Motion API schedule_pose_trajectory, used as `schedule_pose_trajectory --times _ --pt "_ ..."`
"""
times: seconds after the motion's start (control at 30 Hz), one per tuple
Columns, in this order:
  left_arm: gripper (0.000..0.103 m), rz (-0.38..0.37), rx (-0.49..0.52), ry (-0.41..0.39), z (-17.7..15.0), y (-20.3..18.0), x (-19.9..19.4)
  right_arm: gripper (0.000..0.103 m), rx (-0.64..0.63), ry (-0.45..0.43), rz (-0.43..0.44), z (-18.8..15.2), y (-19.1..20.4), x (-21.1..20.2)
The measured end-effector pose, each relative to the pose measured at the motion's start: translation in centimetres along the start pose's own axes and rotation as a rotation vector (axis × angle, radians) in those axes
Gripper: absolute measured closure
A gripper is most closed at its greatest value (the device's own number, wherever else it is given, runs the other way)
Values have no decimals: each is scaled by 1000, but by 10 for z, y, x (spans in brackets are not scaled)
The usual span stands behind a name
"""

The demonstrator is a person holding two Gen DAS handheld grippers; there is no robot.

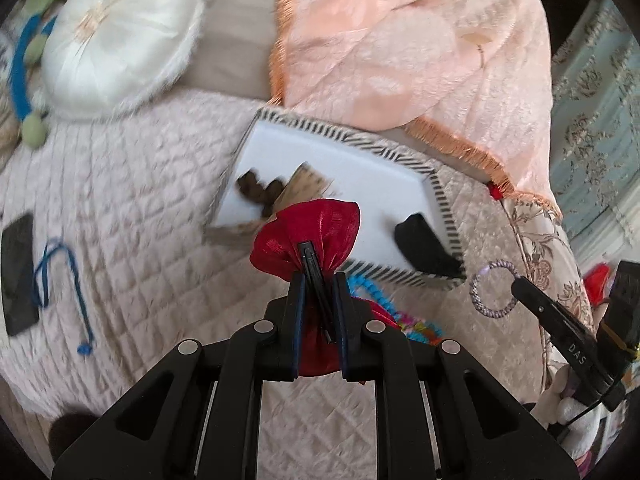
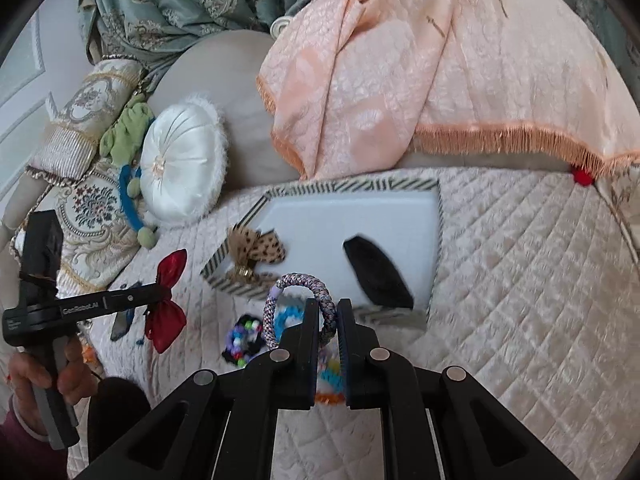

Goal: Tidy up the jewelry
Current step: 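Lower the red bow and the bangle into the tray and open both tools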

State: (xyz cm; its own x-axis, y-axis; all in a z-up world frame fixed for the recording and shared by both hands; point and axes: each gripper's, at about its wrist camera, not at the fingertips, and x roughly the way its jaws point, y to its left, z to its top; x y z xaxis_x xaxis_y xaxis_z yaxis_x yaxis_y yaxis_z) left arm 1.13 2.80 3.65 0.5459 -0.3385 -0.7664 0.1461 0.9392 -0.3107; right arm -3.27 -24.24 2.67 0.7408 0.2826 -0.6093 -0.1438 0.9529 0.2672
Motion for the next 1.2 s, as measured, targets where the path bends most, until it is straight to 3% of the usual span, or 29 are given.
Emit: schedule_pose_trajectory --times 0.2,0.47,0.73,0.9,1.0,1.07,1.1,1.2 --pt "91 25 53 31 38 -28 41 95 9 -8 -61 32 -17 23" --pt "91 88 90 108 73 -48 114 95 53 41 -157 63 -52 94" --pt "90 142 116 167 78 -51 169 95 74 138 -210 65 -77 160" --pt "90 178 143 184 74 -53 185 95 42 192 -212 60 -78 177" --pt "82 199 158 180 73 -55 186 94 27 205 -215 58 -79 181" --pt "64 210 165 179 73 -57 185 92 41 195 -216 59 -81 177" --pt "53 205 165 169 73 -58 181 83 51 187 -215 60 -83 176" --pt "49 192 165 152 72 -61 171 71 65 163 -186 63 -81 163"
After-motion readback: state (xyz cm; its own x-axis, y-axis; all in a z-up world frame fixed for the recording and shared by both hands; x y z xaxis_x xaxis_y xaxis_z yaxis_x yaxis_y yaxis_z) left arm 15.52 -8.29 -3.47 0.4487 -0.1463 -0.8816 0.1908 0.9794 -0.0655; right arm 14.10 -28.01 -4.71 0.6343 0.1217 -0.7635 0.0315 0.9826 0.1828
